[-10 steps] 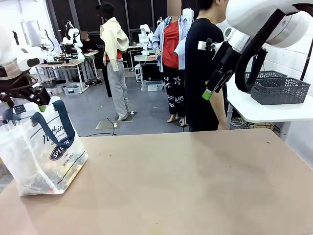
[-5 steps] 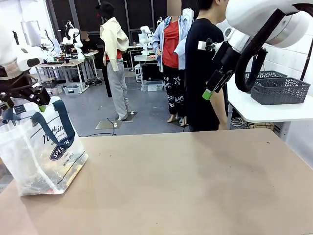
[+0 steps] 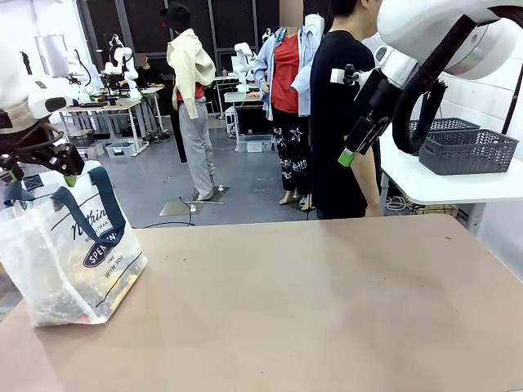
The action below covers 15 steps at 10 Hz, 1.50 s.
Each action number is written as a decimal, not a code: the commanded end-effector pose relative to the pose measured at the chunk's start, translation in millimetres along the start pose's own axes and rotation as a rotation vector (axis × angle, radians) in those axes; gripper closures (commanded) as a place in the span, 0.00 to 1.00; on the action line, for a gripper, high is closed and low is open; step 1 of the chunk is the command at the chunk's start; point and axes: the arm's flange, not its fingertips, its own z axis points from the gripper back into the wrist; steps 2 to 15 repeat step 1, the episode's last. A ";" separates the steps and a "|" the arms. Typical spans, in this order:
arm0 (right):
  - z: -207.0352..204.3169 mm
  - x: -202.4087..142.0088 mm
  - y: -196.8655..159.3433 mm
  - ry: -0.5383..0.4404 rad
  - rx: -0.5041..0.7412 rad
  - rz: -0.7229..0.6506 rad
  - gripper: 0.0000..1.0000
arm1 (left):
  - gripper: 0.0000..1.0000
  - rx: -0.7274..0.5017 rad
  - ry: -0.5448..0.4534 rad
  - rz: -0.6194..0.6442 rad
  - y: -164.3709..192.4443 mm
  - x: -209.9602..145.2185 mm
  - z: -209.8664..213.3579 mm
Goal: Transfer purchased items from the store into the shopping bag.
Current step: Move the Reusable shopping bag to the right side of the table.
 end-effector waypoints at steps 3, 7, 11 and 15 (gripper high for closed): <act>0.3 0.4 1.3 0.018 -0.016 -0.011 0.00 | 0.00 0.001 0.001 0.019 -0.6 0.0 -0.7; 0.3 0.4 1.3 0.018 -0.016 -0.011 0.00 | 0.00 0.001 0.001 0.019 -0.6 0.0 -0.7; 0.3 0.4 1.3 0.018 -0.016 -0.011 0.00 | 0.00 0.001 0.001 0.019 -0.6 0.0 -0.7; 0.3 0.4 1.3 0.018 -0.016 -0.011 0.00 | 0.00 0.001 0.001 0.019 -0.6 0.0 -0.7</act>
